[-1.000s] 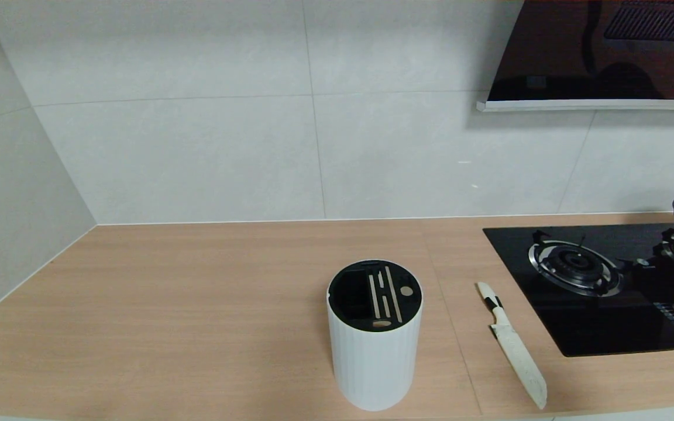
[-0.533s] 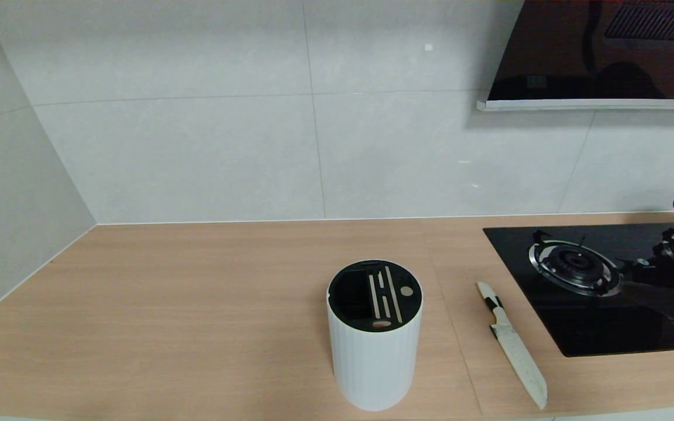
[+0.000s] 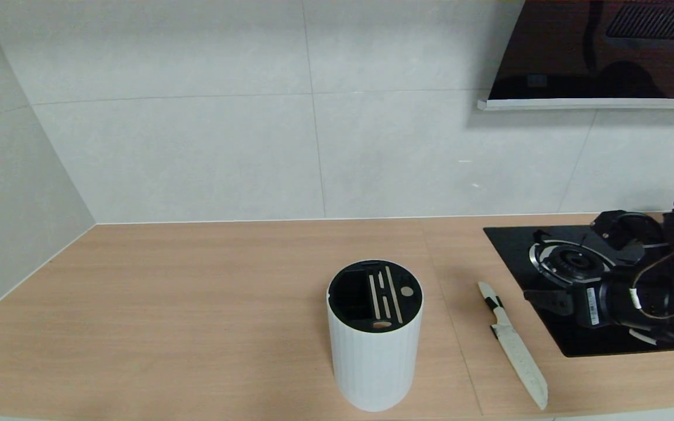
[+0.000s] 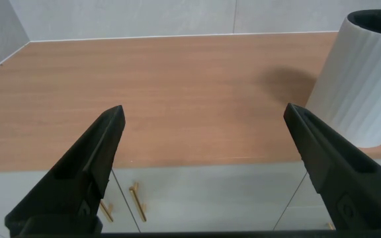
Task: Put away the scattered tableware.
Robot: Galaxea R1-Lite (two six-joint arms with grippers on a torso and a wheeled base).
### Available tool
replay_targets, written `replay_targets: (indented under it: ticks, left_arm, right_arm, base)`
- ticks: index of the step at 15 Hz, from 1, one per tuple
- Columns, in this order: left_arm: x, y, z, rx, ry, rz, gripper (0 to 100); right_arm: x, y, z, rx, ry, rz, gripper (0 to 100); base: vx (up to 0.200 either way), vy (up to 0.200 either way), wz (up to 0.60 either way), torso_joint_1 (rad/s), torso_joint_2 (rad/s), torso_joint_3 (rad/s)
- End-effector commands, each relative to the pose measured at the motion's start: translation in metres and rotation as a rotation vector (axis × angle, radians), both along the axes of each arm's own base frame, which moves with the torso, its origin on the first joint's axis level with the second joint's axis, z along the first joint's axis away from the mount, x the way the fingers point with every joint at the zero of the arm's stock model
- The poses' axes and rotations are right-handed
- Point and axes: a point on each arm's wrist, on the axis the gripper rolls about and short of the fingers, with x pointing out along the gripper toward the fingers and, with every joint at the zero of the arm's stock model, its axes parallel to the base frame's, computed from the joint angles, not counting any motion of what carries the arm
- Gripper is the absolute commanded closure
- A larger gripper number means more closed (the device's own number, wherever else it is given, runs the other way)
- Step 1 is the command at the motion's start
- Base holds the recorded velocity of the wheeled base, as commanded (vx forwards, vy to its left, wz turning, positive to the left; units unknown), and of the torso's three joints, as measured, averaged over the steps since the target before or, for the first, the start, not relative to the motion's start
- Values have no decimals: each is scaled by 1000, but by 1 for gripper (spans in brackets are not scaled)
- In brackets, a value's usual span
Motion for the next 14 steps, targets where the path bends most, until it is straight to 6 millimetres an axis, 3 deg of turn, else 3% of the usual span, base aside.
replay_targets:
  ticks: [1, 6, 14]
  left_arm:
    - [0, 0, 0, 0, 0, -1, 0]
    - [0, 0, 0, 0, 0, -1, 0]
    - [0, 0, 0, 0, 0, -1, 0]
  right_arm:
    - [17, 5, -39, -25, 105, 4, 0]
    - [37, 10, -82, -64, 173, -24, 0]
    - [62, 21, -124, -76, 114, -114, 0]
  base:
    - [0, 0, 0, 0, 0, 0]
    - [0, 0, 0, 0, 0, 0]
    - [0, 0, 0, 0, 0, 0]
